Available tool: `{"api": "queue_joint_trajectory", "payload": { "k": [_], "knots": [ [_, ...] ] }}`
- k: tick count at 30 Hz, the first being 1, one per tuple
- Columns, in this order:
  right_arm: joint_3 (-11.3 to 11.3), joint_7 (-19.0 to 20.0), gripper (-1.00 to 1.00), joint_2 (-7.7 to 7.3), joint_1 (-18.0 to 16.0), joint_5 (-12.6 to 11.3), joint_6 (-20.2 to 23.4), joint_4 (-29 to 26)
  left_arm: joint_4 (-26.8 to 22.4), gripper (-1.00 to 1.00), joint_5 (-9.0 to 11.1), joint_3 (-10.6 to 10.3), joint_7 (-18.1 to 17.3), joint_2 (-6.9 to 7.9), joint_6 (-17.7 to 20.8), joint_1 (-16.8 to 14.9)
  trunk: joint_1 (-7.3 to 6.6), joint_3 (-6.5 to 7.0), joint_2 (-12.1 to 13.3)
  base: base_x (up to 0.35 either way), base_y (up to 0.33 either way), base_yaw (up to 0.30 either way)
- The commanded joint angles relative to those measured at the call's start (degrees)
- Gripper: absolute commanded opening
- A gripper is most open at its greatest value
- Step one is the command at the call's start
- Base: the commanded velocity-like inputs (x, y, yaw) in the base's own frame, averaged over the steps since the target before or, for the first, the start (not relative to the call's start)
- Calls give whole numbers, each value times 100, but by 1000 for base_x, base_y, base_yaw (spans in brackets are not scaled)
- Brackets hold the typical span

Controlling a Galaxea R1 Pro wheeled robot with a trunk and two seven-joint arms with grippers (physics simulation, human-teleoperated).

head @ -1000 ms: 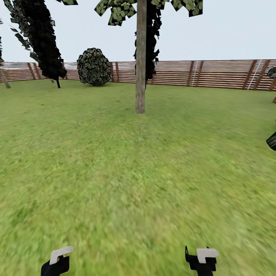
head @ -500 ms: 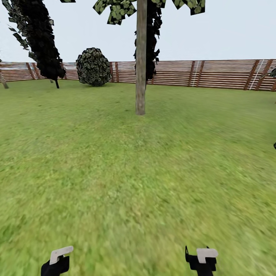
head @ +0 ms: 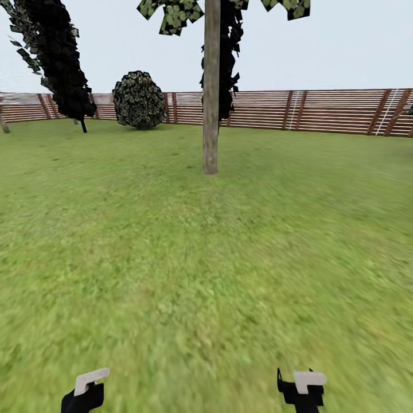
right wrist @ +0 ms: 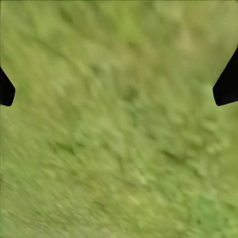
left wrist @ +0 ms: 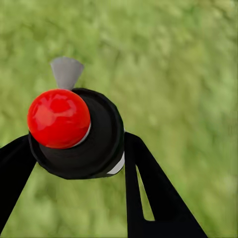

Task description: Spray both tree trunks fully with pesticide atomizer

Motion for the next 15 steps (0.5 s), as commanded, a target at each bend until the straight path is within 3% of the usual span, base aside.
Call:
{"api": "queue_joint_trajectory", "payload": {
  "k": [1,15],
  "knots": [
    [-1,0,100,1,0,0,0,0,-1,-100,0,0,0,0,0,-1,0,0,0,340,0,0],
    [-3,0,100,1,0,0,0,0,-1,-100,-4,0,0,0,0,-2,0,0,0,340,0,0]
  ]
}}
